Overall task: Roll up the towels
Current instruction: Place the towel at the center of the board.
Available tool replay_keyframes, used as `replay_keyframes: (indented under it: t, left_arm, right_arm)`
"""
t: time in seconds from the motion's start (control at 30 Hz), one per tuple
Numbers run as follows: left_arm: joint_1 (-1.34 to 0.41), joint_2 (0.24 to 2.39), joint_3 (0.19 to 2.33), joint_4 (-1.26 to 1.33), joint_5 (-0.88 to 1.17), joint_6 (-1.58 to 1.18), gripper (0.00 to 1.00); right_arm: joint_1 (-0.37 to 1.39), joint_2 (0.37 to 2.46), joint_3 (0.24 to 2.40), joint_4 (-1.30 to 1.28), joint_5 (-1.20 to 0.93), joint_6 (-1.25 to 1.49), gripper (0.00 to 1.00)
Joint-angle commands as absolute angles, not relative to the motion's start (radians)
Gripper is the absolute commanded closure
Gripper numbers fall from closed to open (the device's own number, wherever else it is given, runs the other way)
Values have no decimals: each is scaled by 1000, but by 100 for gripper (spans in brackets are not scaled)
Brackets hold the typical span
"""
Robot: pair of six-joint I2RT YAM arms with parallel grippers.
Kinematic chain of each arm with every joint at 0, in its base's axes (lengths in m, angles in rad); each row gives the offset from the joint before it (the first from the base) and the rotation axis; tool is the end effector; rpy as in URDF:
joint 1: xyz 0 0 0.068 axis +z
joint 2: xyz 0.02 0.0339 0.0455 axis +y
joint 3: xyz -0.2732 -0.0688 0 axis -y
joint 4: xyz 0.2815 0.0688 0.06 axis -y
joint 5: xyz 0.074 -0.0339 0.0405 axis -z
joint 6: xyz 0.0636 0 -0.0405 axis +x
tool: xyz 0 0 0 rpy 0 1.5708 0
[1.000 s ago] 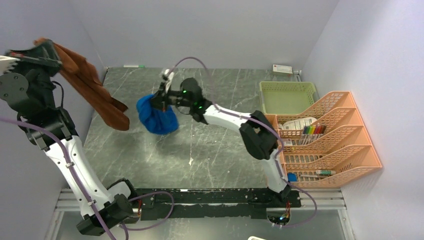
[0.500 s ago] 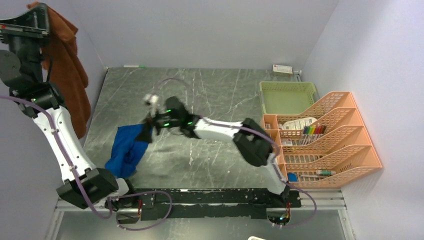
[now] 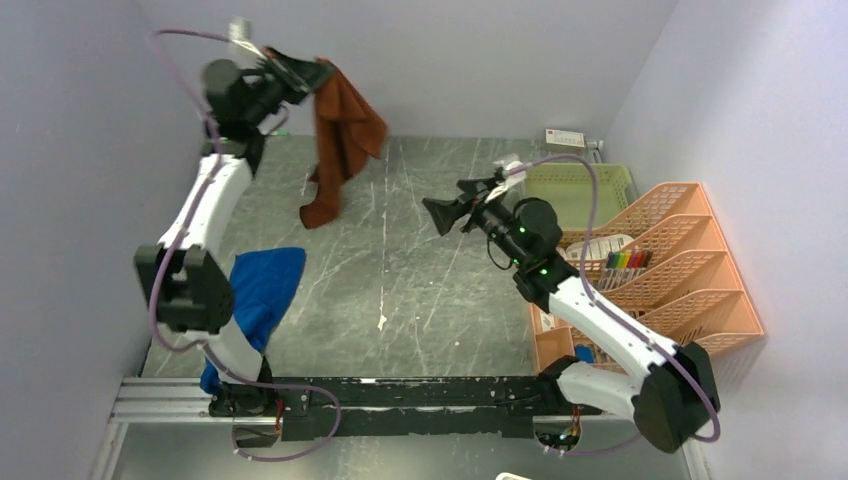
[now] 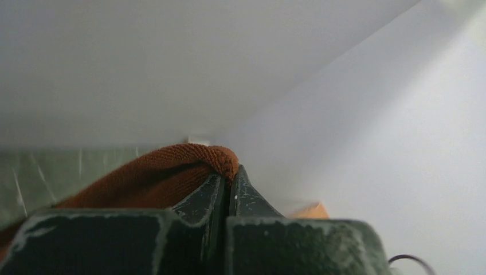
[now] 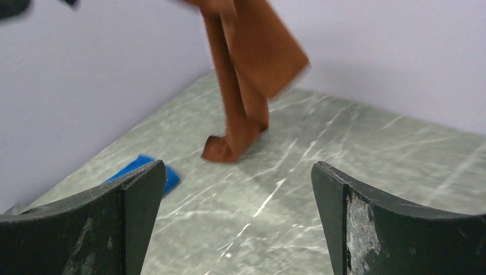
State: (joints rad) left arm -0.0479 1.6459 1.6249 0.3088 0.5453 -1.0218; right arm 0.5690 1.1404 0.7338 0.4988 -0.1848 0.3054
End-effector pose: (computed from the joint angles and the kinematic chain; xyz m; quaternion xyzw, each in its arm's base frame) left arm 0.4442 -0.0543 0.4764 -0.0790 0.6103 -0.5319 0.5817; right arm 0.2668 0.1845 0.3181 -0.1558 0.6561 0.3679 0.6403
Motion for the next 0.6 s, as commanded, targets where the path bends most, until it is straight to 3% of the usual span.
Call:
replay_keyframes:
  t: [0.0, 0.03, 0.07, 0.1, 0.13, 0.23, 0.33, 0.47, 0.57]
  left_arm:
    - [-144, 1731, 1599, 299, 589, -982, 93]
    - [-144, 1720, 1575, 269, 575, -988, 88]
    - [-144, 1699, 1547, 220, 549, -979, 73]
    - [-145, 1665, 1522, 148, 507, -932, 20]
    - [-149, 1624, 1503, 44, 443, -899, 1]
    - [-180, 1475, 1448, -303, 51, -730, 4]
    - [-184, 1291, 1295, -503, -326, -739, 4]
    - [-183, 1118, 977, -491, -373, -794, 4]
    - [-181, 1134, 845, -550, -393, -856, 4]
  right_arm:
    - [549, 1048, 710, 396, 26, 218, 0]
    - [547, 1042, 717, 378, 32, 209, 0]
    - [545, 1041, 726, 362, 38, 202, 0]
    - [545, 1047, 733, 348, 45, 199, 0]
    - [543, 1055, 738, 336, 50, 199, 0]
    - [542, 1083, 733, 337, 47, 205, 0]
    - [540, 1115, 712, 378, 14, 232, 0]
    - [538, 1167, 720, 408, -32, 259, 0]
    - [538, 1197, 755, 386, -54, 259, 0]
